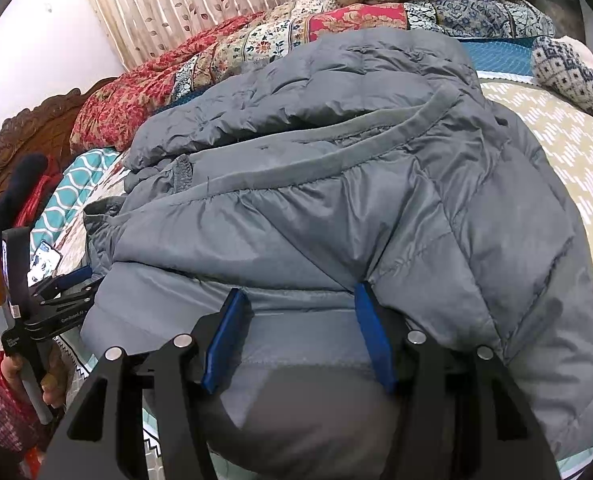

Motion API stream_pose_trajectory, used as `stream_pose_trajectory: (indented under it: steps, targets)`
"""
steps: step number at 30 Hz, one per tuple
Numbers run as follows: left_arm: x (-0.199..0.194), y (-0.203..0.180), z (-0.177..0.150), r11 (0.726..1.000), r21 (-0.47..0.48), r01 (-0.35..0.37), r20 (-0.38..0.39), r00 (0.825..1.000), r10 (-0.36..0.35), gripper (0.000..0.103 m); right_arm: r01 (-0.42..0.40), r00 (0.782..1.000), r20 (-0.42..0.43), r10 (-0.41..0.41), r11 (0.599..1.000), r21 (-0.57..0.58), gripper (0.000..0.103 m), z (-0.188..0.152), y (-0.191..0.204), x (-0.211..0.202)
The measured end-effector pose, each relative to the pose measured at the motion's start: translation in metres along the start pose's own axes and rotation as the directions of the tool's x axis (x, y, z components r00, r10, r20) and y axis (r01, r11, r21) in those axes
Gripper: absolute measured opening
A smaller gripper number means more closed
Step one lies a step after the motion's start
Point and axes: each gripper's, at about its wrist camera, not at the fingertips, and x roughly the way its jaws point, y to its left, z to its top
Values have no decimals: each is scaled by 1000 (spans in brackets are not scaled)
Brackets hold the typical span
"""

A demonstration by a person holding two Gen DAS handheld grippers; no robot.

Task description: Fold large clothes

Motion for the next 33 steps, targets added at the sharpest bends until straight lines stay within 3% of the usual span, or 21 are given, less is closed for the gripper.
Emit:
stream_pose_trajectory:
  steps: [33]
  targets:
    - [-1, 1, -2, 1000, -1, 8, 2, 1000, -8, 69, 3, 1000, 28, -3, 1000, 0, 104, -3, -2, -4]
